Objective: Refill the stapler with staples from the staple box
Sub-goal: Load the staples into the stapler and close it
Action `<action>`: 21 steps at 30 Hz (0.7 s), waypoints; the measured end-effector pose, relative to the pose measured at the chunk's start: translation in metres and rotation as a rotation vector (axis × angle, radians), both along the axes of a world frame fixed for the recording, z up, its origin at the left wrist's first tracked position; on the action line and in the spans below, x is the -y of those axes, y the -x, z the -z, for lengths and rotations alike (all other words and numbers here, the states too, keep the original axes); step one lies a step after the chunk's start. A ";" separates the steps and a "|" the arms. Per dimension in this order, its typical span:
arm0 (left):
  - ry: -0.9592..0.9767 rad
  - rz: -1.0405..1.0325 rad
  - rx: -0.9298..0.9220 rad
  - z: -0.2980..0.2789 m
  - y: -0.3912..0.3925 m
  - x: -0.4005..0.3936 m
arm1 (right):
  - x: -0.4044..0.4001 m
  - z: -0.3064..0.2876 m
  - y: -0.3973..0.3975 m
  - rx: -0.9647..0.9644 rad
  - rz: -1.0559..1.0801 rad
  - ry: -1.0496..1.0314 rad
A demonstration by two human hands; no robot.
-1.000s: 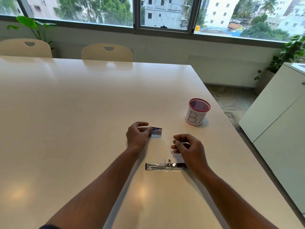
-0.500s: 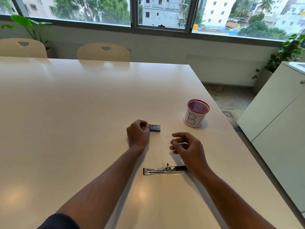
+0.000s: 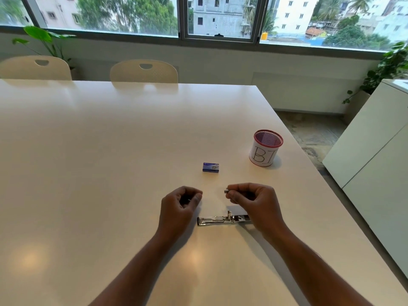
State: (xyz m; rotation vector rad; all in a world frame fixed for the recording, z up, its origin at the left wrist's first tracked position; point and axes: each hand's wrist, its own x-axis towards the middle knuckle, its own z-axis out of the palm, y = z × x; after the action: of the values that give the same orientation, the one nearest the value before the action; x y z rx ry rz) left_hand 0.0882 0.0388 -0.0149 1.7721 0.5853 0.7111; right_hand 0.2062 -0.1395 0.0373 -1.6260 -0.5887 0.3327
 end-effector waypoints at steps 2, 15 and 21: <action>0.004 0.027 0.024 -0.001 0.008 0.007 | 0.000 -0.005 0.006 0.057 -0.017 -0.004; -0.186 0.172 0.152 -0.006 0.017 0.010 | -0.001 -0.001 0.035 0.373 -0.052 0.071; -0.151 0.159 0.150 -0.008 0.017 0.012 | -0.002 0.004 0.035 0.403 -0.017 0.104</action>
State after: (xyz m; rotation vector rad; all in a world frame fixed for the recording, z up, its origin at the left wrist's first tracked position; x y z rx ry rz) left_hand 0.0716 0.0268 -0.0071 1.8613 0.2922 0.7860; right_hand 0.1713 -0.1374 0.0337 -1.8029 -0.9015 0.0452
